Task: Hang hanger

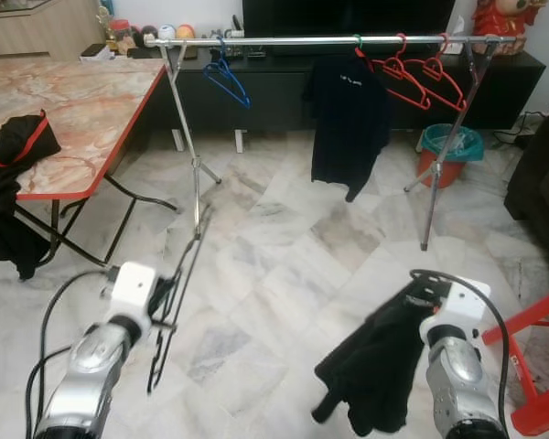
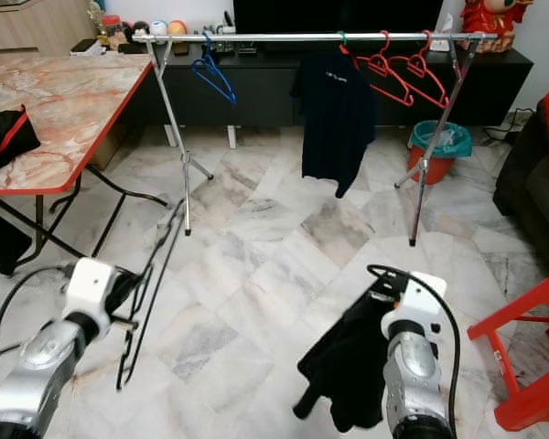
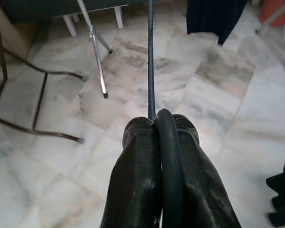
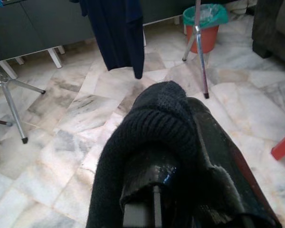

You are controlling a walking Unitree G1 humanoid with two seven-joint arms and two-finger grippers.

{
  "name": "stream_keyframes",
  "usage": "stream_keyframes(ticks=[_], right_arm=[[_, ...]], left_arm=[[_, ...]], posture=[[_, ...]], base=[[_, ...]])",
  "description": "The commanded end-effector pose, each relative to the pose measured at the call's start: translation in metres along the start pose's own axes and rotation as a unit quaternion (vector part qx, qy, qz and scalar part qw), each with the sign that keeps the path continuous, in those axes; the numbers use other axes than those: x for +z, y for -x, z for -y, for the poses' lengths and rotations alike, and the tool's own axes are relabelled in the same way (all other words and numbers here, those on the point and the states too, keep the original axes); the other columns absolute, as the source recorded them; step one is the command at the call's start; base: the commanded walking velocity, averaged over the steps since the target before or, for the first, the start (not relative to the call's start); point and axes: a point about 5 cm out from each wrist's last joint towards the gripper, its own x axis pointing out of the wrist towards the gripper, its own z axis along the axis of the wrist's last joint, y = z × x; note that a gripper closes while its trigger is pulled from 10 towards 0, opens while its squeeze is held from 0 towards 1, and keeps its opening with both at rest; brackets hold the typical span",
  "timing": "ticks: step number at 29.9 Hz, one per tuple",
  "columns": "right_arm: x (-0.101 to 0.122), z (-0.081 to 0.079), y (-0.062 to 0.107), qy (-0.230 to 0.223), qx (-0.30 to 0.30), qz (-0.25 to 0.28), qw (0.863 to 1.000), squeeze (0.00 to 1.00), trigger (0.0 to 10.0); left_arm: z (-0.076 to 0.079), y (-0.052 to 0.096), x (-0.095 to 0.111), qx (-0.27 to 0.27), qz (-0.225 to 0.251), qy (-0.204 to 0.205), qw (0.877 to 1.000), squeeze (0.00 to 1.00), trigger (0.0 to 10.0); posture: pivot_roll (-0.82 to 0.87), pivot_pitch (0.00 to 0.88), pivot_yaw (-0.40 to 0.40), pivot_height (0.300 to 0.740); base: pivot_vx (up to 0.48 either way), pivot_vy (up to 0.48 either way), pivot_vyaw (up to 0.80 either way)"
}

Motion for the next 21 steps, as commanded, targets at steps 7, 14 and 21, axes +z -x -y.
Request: stream_keyframes(ticks=[7,14,21], right_arm=[[0.004,0.006,0.004,0.025,-0.017,0.021,0.999,0.0,10.0],[0.0,0.017,0.01,0.029,-0.038,0.02,0.999,0.0,10.0],[0.003,0.02,0.011,0.032,-0.043,0.026,0.998,0.0,10.0]], left_arm=[[-0.003,0.004,-0.021,0.015,-0.024,0.034,0.999,0.0,10.0],[-0.009,0.004,-0.03,0.033,-0.03,0.052,0.998,0.0,10.0],[-0.007,0.0,-0.029,0.037,-0.021,0.073,0.996,0.0,10.0]], posture=[[-0.09,0.0,0.015,0.74],[-0.1,0.0,0.019,0.74],[-0.11,0.0,0.016,0.74]], base=[[0.0,0.0,0.0],[0.0,0.0,0.0],[0.0,0.0,0.0]])
